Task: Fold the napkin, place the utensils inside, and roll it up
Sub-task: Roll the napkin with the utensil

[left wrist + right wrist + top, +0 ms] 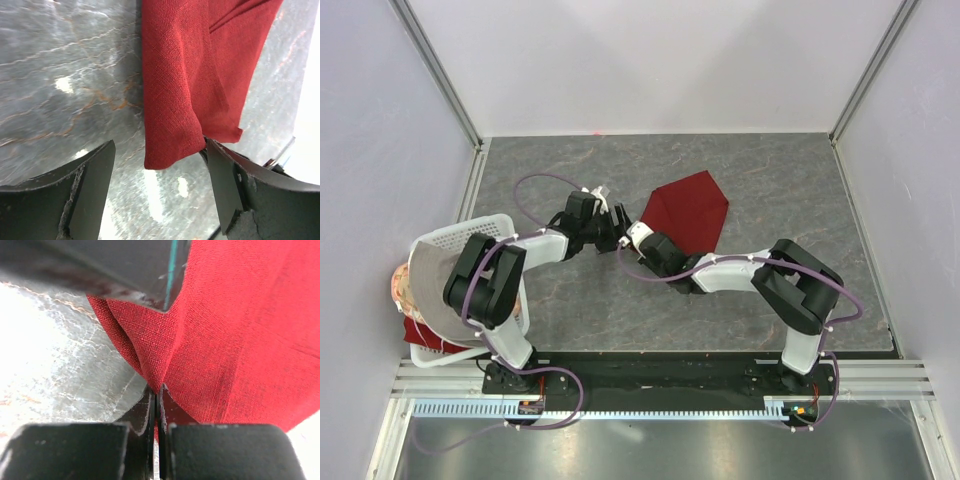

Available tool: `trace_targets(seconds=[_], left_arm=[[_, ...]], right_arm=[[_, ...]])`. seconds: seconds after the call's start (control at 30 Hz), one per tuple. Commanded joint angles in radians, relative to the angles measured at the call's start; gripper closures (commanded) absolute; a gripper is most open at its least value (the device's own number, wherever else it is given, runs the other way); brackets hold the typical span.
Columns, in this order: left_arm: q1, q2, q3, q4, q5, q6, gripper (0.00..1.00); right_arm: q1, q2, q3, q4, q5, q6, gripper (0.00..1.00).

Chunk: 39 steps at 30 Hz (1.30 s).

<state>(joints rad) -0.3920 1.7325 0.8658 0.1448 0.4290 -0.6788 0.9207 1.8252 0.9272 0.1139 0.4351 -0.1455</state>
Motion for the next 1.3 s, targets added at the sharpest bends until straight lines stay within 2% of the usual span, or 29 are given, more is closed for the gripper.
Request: trace_targets(seconds=[0.0, 0.23, 0.47, 0.5, 0.73, 1.07, 1.27], left_arm=[[-0.005, -0.086, -0.034, 0.009, -0.101, 0.094, 0.19], [-0.007, -0.185, -0.12, 0.101, -0.102, 0.157, 0.18], [-0.007, -0.289, -0.234, 0.183, -0.124, 0.191, 0.17], [-0.008, -0.298, -0.25, 0.188, -0.118, 0.194, 0.17], [-0.016, -0.329, -0.303, 0.197, -0.049, 0.214, 0.17], [-0.038, -0.265, -0.3, 0.19, -0.056, 0.179, 0.17], [-0.038, -0.202, -0.269, 0.153, -0.042, 0.165, 0.3]], right_arm=[[-0.028, -0.023, 0.048, -0.184, -0.223, 0.04, 1.0], [-0.088, -0.044, 0.104, -0.316, -0.519, 0.092, 1.0], [-0.184, -0.047, 0.136, -0.365, -0.803, 0.145, 1.0], [-0.209, -0.038, 0.142, -0.368, -0.879, 0.146, 1.0], [-0.282, 0.023, 0.209, -0.433, -1.09, 0.204, 1.0], [-0.306, 0.101, 0.251, -0.471, -1.122, 0.211, 1.0], [-0.309, 0.101, 0.249, -0.473, -1.116, 0.213, 1.0]])
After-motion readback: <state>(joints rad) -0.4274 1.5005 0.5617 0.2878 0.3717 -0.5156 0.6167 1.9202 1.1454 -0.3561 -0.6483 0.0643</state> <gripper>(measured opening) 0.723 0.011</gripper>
